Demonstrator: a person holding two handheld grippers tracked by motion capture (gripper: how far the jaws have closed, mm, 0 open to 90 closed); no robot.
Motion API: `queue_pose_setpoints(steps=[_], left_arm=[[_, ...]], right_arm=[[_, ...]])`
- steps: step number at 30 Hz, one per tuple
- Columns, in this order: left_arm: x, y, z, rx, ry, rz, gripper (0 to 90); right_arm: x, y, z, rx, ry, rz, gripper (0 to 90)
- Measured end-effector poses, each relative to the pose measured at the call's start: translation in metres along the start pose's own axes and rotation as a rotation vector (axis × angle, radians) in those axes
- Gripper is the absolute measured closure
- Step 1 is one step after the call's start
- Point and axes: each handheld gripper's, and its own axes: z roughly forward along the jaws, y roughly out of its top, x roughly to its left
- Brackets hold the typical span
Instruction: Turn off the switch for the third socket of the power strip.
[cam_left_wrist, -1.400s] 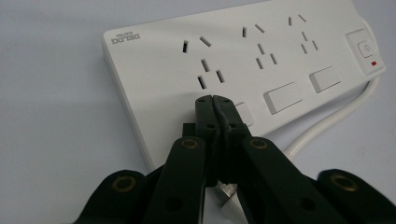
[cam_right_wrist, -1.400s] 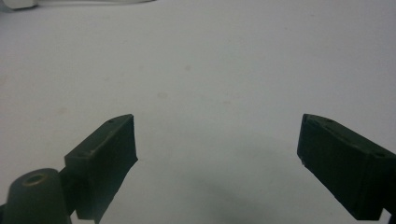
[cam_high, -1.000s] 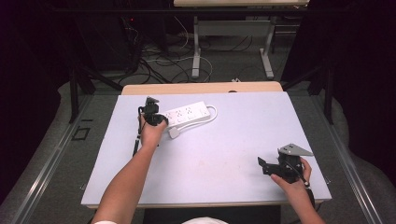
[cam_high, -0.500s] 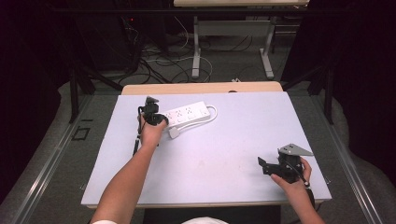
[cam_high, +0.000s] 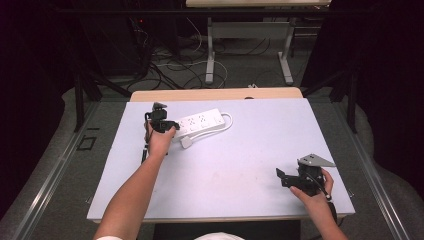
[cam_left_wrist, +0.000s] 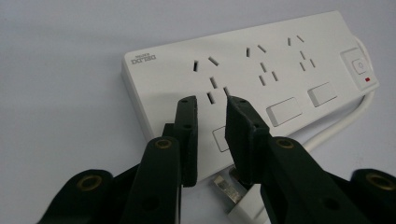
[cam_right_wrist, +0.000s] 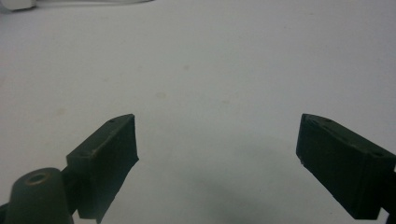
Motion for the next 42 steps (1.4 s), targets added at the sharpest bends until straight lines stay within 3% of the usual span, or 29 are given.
queue_pose_setpoints(steps=[9, 21, 30, 37, 42], left_arm=[[0.003, 0.001, -0.002, -0.002, -0.011, -0.008, 64.3], [0.001, 0.001, -0.006, -0.024, -0.015, 0.062, 48.5], [-0.002, -0.002, -0.008, 0.004, -0.046, 0.068, 37.4], [-0.004, -0.004, -0.014, -0.011, -0.018, 0.130, 32.0], [-0.005, -0.005, -0.020, -0.019, -0.008, 0.209, 28.7]], right_arm=[[-0.001, 0.000, 0.000, -0.001, -0.003, -0.006, 12.0], [-0.001, 0.000, -0.001, -0.002, -0.003, -0.006, 12.3], [-0.001, 0.000, -0.001, -0.002, -0.005, -0.008, 12.5], [-0.001, 0.000, -0.001, -0.001, -0.010, -0.008, 12.5], [-0.001, 0.000, -0.001, -0.002, -0.010, -0.010, 12.6]])
